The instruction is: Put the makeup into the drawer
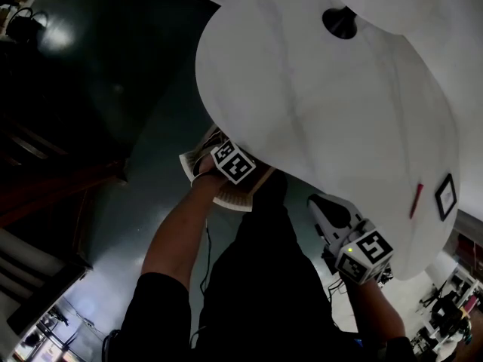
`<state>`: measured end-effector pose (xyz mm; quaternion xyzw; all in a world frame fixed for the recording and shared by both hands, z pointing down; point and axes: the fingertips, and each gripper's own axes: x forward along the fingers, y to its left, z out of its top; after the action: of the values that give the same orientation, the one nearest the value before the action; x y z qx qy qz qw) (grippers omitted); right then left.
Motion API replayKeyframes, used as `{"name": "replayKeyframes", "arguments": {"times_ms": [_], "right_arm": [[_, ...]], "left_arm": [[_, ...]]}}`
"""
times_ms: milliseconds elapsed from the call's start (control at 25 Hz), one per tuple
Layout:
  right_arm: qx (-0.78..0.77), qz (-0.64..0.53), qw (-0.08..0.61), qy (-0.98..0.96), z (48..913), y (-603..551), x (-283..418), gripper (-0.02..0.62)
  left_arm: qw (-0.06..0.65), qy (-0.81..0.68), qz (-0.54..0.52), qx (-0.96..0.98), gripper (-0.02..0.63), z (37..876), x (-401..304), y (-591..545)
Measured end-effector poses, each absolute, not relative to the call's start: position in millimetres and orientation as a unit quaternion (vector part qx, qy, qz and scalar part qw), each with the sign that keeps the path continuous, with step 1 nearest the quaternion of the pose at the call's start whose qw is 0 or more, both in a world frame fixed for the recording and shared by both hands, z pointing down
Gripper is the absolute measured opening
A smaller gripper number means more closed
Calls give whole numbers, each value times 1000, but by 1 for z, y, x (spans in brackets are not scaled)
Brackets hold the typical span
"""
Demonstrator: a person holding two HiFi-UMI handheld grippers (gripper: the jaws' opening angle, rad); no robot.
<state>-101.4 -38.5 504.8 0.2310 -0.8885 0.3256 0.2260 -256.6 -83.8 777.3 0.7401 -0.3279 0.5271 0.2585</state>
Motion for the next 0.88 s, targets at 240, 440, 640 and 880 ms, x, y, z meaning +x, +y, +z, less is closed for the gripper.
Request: {"name": "replayKeyframes", "arguments": {"times_ms": [240,440,640,880], "right_arm": [[226,325,229,-889,507,-37,-94,18],[229,327,232,-887,509,-37,-90,18],[231,330,231,-886,514,-34,-93,18],[222,327,231,-889,514,-32,-94,18]], "left_arm": [[260,-336,502,753,344,779,-248,-88],[253,-332,507,754,344,782,-245,-86],[260,-330,510,751,344,788,-248,-83],[266,-324,509,752,344,789,-246,-83]]}}
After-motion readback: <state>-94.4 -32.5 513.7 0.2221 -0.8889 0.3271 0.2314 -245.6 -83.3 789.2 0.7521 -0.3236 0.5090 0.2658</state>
